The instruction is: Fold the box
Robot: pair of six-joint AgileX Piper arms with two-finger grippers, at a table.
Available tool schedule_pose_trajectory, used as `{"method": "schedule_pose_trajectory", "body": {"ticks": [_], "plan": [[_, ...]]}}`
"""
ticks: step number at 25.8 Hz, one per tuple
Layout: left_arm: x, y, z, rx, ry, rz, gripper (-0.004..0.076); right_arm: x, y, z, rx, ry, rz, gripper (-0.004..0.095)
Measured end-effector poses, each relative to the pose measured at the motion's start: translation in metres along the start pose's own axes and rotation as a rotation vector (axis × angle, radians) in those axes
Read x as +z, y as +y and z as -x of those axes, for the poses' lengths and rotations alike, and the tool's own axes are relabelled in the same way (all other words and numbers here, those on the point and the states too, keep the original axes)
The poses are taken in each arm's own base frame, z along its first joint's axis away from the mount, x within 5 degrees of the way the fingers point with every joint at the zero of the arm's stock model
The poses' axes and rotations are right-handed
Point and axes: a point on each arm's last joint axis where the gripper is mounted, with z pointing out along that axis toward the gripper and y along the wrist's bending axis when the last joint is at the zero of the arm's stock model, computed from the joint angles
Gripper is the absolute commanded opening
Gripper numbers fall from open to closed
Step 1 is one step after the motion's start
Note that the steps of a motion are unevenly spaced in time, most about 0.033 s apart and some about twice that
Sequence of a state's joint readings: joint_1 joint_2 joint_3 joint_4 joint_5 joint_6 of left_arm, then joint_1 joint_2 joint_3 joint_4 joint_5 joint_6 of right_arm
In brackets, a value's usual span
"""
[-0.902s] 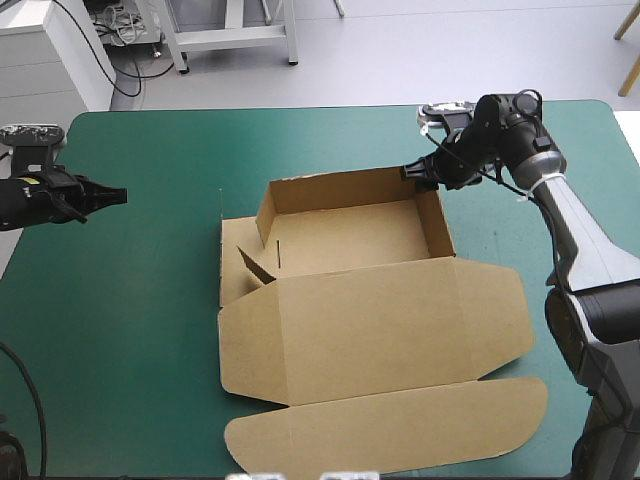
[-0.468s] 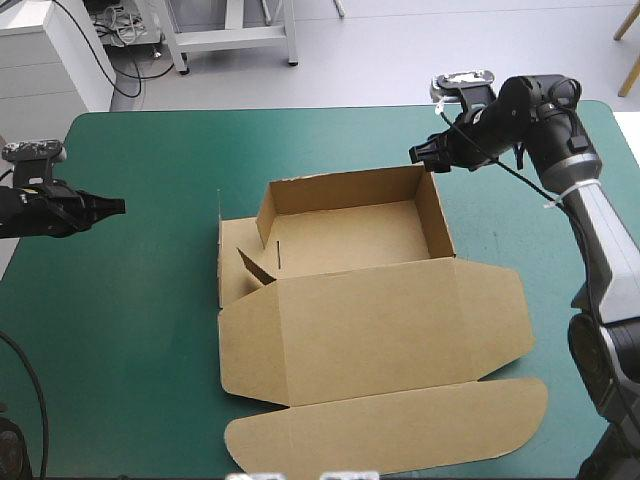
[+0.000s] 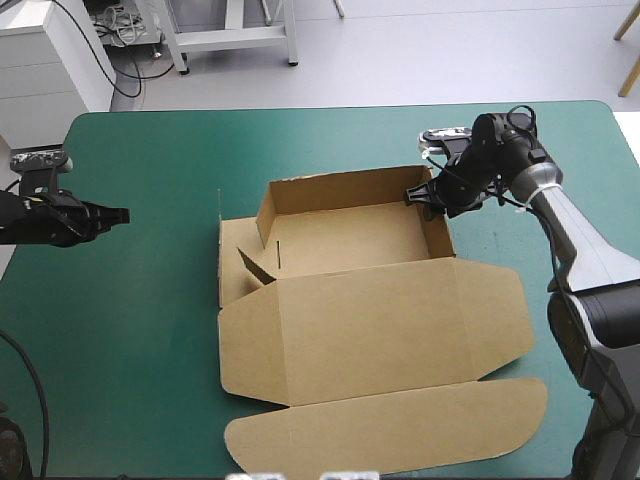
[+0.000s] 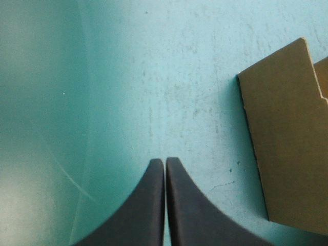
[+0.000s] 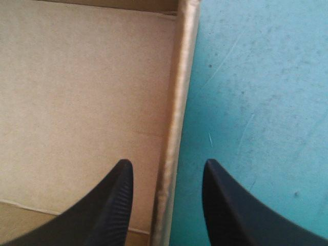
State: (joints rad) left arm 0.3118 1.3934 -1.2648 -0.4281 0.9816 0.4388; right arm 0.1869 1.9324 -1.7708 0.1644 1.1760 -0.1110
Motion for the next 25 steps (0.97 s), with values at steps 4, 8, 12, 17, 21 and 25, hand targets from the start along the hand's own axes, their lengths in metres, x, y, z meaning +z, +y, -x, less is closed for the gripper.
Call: {"method": "schedule_pose_trajectory", "body": {"ticks": [4,8,12,17,21,25], "plan": [[0.000,-0.001,0.001,-0.012,-0.007,-0.016,-0.0008,0.016,-0.003,0.001,-0.005,0.029,0.001,0.0303],[0.000,-0.004,0.002,-0.036,-0.023,-0.048,-0.0008,0.023,-0.004,0.003,-0.013,0.028,0.000,0.0276],[0.000,-0.006,0.003,-0.050,-0.032,-0.068,-0.0008,0.024,-0.004,0.004,-0.020,0.013,-0.002,0.0094],[0.000,-0.006,0.003,-0.053,-0.032,-0.072,-0.0008,0.024,-0.004,0.004,-0.033,0.009,-0.004,-0.0019],[0.000,-0.007,0.003,-0.053,-0.030,-0.073,0.0088,0.023,-0.004,0.003,-0.040,0.026,-0.006,-0.0020],[0.000,-0.009,0.001,-0.060,-0.001,-0.104,0.0484,0.003,-0.019,0.005,0.007,-0.010,0.025,-0.0020]]}}
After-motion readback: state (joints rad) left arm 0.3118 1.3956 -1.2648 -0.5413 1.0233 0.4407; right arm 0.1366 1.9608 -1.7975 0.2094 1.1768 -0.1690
